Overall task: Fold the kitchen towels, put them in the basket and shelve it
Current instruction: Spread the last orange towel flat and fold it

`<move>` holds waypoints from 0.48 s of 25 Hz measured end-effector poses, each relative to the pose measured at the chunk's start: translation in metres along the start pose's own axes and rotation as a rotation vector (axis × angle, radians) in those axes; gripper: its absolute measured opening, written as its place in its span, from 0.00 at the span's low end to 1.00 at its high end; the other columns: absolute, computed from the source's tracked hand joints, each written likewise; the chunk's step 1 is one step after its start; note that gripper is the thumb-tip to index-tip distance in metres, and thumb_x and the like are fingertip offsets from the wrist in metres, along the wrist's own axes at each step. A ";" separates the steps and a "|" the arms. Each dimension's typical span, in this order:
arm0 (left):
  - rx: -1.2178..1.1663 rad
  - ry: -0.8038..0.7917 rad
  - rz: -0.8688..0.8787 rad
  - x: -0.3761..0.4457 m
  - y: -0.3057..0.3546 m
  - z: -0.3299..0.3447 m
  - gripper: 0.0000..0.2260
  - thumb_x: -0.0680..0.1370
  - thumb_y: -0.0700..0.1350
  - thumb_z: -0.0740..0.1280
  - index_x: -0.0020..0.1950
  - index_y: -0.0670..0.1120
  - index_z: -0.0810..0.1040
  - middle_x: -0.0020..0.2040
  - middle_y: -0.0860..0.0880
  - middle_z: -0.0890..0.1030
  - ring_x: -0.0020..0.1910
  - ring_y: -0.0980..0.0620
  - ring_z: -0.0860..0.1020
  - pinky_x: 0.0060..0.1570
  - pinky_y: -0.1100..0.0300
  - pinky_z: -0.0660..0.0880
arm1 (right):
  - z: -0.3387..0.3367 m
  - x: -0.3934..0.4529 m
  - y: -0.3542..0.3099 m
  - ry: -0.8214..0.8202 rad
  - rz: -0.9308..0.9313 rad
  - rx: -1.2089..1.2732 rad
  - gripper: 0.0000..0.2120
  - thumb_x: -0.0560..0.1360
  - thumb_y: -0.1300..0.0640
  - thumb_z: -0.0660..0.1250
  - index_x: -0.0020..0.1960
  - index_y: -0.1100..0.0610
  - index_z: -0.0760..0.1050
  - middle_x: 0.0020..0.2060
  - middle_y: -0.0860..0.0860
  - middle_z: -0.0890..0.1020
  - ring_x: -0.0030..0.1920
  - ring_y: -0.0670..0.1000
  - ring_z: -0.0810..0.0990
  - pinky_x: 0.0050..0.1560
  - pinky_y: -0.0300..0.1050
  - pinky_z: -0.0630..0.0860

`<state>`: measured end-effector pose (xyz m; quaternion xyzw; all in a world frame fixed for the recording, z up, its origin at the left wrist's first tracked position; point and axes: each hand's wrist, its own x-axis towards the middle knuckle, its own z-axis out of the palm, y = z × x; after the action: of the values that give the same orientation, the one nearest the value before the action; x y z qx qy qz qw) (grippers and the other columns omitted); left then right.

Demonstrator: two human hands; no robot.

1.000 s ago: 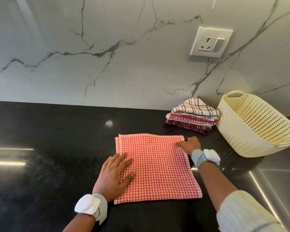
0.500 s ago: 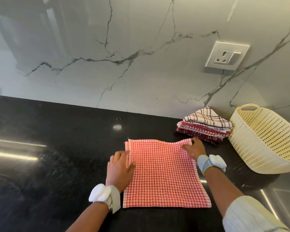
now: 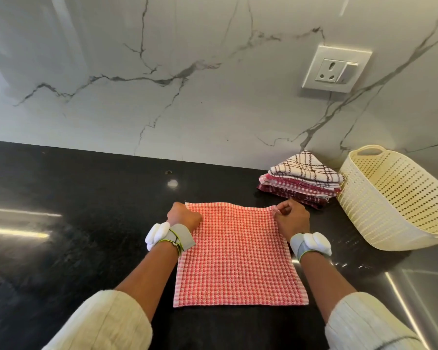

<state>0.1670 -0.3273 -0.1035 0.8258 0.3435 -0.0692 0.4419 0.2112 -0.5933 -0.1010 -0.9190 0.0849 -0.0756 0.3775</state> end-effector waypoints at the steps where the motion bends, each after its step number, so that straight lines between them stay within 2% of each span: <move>1: 0.024 -0.011 0.001 -0.001 0.001 -0.002 0.11 0.70 0.44 0.72 0.48 0.41 0.76 0.45 0.46 0.80 0.42 0.47 0.79 0.40 0.57 0.75 | 0.000 0.001 0.002 -0.037 0.006 0.011 0.04 0.71 0.60 0.72 0.39 0.55 0.79 0.34 0.49 0.80 0.35 0.48 0.78 0.40 0.45 0.76; 3: 0.035 -0.012 0.021 0.001 0.000 -0.002 0.04 0.70 0.42 0.71 0.41 0.42 0.79 0.39 0.46 0.82 0.37 0.49 0.79 0.38 0.56 0.76 | 0.000 0.002 0.006 -0.066 0.011 0.014 0.05 0.71 0.60 0.72 0.38 0.56 0.77 0.33 0.49 0.80 0.34 0.47 0.77 0.38 0.43 0.73; 5: 0.001 -0.005 0.054 -0.001 -0.001 -0.003 0.03 0.71 0.42 0.68 0.38 0.44 0.78 0.38 0.47 0.81 0.36 0.48 0.79 0.41 0.54 0.78 | 0.000 0.005 0.009 -0.067 0.006 0.020 0.05 0.72 0.60 0.71 0.39 0.56 0.75 0.34 0.51 0.79 0.34 0.48 0.76 0.38 0.43 0.72; 9: -0.116 0.008 0.084 -0.001 -0.007 -0.007 0.04 0.75 0.45 0.63 0.45 0.46 0.71 0.44 0.45 0.79 0.42 0.47 0.77 0.42 0.54 0.72 | -0.003 0.011 0.011 -0.092 -0.027 0.003 0.06 0.73 0.61 0.70 0.40 0.55 0.73 0.34 0.51 0.79 0.35 0.50 0.77 0.39 0.48 0.75; 12: -0.173 -0.027 0.077 0.000 -0.014 -0.011 0.06 0.79 0.46 0.60 0.53 0.46 0.67 0.47 0.45 0.78 0.44 0.48 0.78 0.47 0.51 0.76 | -0.003 0.013 0.010 -0.115 -0.041 -0.046 0.06 0.73 0.60 0.70 0.40 0.55 0.73 0.34 0.50 0.78 0.35 0.49 0.75 0.38 0.47 0.73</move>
<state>0.1560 -0.3135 -0.1062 0.7960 0.3103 -0.0331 0.5186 0.2218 -0.6049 -0.1052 -0.9319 0.0459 -0.0285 0.3587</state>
